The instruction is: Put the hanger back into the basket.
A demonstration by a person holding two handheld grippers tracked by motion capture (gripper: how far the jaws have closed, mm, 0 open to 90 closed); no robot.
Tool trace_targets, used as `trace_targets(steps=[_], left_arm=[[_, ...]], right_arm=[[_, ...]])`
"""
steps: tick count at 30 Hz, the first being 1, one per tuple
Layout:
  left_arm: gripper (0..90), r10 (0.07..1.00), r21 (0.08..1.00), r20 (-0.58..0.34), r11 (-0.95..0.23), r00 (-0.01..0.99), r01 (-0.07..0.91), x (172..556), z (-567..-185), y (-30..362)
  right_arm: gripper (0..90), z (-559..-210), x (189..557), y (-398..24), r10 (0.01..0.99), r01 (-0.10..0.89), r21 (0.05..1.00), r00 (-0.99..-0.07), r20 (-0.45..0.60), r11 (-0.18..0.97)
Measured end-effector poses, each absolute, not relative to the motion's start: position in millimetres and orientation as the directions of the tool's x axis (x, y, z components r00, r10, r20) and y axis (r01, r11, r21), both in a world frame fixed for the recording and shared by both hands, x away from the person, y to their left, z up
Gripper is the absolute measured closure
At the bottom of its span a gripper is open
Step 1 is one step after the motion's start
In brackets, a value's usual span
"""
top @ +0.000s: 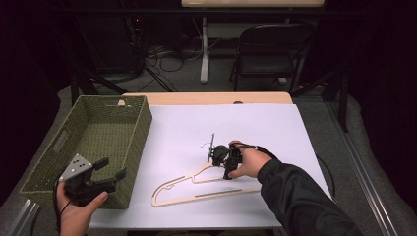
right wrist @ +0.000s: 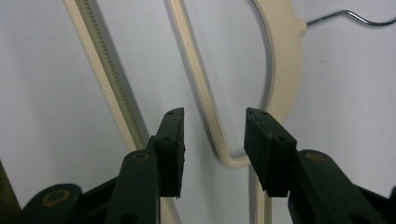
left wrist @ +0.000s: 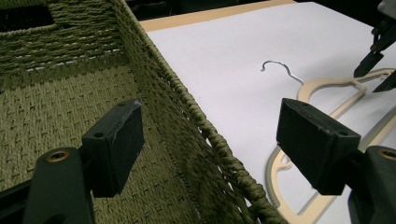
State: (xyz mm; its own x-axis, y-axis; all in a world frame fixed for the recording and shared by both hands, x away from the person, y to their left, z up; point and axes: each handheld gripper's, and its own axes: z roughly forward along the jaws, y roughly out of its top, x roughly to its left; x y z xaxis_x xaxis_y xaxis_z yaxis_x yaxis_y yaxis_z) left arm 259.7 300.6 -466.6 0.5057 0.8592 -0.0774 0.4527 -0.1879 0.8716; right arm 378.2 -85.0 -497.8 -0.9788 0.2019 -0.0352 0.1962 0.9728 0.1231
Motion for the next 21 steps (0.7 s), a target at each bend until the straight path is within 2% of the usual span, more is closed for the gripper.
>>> trace_targets(steps=[8, 21], left_arm=[[23.0, 0.859, 0.872, -0.078, -0.187, 0.506, 0.452, 260, -466, 301], [23.0, 0.858, 0.871, -0.077, -0.190, 0.507, 0.453, 260, -466, 301]], right_arm=[[64.4, -509, 377, -72, 0.177, 0.174, 0.086, -0.984, -0.028, 0.981], [60.0, -509, 378, -53, 0.149, 0.147, 0.066, -0.988, -0.027, 0.987]])
